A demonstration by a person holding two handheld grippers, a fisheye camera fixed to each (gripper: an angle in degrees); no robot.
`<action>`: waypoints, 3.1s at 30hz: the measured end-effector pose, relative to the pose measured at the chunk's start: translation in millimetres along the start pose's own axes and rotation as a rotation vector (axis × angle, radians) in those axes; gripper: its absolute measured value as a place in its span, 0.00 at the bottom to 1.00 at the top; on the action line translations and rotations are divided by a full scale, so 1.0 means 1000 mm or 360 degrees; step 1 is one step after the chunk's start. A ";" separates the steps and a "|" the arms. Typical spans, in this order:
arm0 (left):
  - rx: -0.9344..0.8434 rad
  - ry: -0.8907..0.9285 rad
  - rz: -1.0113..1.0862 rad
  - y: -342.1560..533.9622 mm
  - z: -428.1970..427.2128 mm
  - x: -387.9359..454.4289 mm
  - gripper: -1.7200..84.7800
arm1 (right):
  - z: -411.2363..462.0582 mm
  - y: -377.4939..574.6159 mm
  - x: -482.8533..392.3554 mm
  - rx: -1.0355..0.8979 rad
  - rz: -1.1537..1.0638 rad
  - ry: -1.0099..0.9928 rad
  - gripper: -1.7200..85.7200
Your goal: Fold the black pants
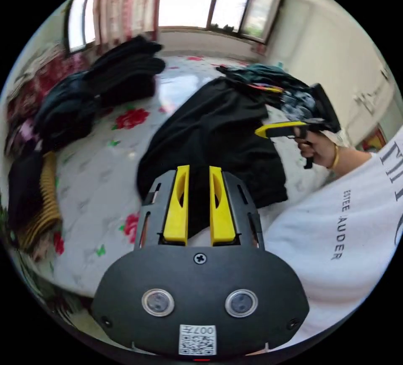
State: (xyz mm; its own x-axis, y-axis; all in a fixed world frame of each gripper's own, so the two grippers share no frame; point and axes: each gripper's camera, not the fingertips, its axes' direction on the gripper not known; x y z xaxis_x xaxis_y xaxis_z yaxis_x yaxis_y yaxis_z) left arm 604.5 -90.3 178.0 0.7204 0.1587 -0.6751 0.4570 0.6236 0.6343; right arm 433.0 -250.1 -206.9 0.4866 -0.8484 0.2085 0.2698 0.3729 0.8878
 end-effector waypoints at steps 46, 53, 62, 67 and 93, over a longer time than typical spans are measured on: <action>-0.0848 -0.0466 -0.0306 0.103 -0.079 0.019 0.02 | -0.169 0.077 0.338 0.0408 0.0705 0.0105 0.03; -0.0637 -0.0116 -0.0607 0.123 -0.092 0.002 0.06 | -0.173 0.294 0.377 0.0226 0.1436 0.0420 0.07; -0.0735 0.0012 -0.0498 0.075 -0.117 -0.024 0.08 | -0.100 0.134 0.305 0.0031 0.0606 0.0752 0.13; -0.0929 0.0057 -0.0377 0.060 -0.101 -0.026 0.08 | 0.007 0.080 0.299 -0.0373 0.0413 0.0805 0.12; -0.0818 -0.0390 -0.0459 -0.163 0.013 -0.217 0.17 | 0.090 -0.266 0.212 0.0032 0.0281 0.0532 0.15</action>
State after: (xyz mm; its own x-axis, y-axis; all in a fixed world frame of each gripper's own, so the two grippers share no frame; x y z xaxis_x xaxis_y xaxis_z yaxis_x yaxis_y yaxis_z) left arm 380.5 -236.6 225.7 0.7322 -0.2121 -0.6472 0.3856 0.9124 0.1373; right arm 389.7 -562.5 -361.6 0.7693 -0.6011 0.2163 0.1428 0.4919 0.8589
